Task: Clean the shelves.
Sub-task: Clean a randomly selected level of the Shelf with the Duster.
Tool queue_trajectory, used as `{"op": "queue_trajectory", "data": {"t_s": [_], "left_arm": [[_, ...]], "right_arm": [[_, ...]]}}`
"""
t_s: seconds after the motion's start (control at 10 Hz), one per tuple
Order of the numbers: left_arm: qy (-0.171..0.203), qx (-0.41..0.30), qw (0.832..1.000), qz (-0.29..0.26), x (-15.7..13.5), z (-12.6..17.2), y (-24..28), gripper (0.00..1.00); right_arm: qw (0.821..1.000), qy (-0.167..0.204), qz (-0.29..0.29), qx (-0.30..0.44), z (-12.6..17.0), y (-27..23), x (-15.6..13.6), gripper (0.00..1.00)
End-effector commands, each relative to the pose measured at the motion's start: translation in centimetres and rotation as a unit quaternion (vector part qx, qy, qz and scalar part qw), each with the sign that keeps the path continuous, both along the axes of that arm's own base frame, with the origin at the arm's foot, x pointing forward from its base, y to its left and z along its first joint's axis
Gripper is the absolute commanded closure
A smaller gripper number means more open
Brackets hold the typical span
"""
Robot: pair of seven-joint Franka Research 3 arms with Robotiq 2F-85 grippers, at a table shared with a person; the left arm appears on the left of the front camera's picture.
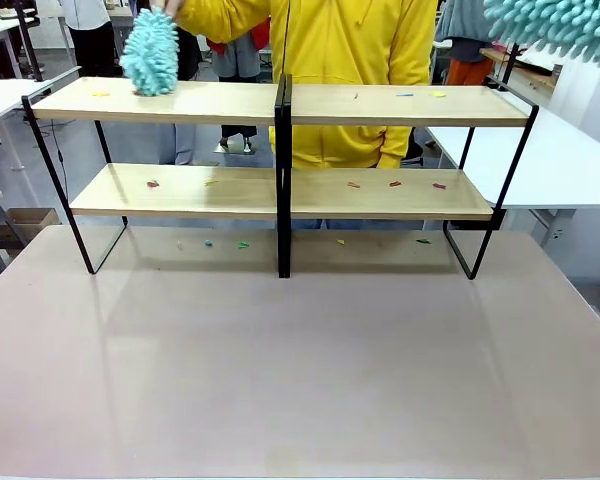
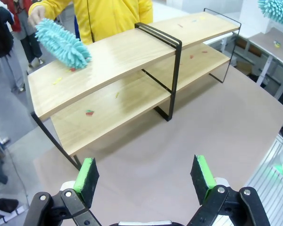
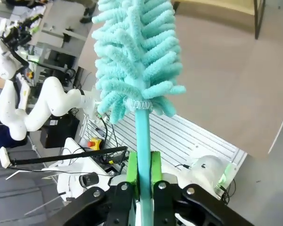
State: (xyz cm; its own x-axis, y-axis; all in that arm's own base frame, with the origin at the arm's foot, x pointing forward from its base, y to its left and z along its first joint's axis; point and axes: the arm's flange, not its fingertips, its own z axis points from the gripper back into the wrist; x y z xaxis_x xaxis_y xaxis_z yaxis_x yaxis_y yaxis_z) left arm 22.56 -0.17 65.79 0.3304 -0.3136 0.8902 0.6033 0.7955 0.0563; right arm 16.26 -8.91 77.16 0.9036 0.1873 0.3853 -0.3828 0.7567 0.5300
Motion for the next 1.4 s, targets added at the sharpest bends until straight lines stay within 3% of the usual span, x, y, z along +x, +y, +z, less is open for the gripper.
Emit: {"op": "queue_trajectory", "data": {"t_s": [0.0,0.2,0.3,0.4,0.6,0.9,1.3], "left_arm": [[-0.002,-0.001,1.0,-0.007,0.0,0.0,0.1,0.0],[-0.002,-0.001,1.0,-0.007,0.0,0.0,0.1,0.0],[-0.002,-0.001,1.0,-0.007,0.0,0.0,0.1,0.0],[-0.002,-0.001,1.0,-0.007,0.0,0.0,0.1,0.0],[-0.002,-0.001,1.0,-0.007,0.0,0.0,0.1,0.0],[-0.002,-0.001,1.0,-0.007,0.0,0.0,0.1,0.0],[-0.002,-0.001,1.0,-0.007,0.0,0.0,0.1,0.0]], "right_arm": [[1.0,-0.008,0.003,-0.005,0.4,1.5,1.2,0.88],[0.998,-0.028,-0.04,-0.028,2.4,7.4,6.9,0.88],[0.998,-0.032,-0.029,-0.036,3.1,10.6,10.4,0.88],[0.998,-0.018,-0.056,-0.022,3.3,13.7,14.6,0.88],[0.993,0.023,-0.109,-0.029,2.2,19.7,19.6,0.88],[0.983,0.052,-0.168,-0.052,-1.7,25.0,22.2,0.88],[0.98,0.096,-0.167,-0.049,-6.2,27.2,24.5,0.88]]}}
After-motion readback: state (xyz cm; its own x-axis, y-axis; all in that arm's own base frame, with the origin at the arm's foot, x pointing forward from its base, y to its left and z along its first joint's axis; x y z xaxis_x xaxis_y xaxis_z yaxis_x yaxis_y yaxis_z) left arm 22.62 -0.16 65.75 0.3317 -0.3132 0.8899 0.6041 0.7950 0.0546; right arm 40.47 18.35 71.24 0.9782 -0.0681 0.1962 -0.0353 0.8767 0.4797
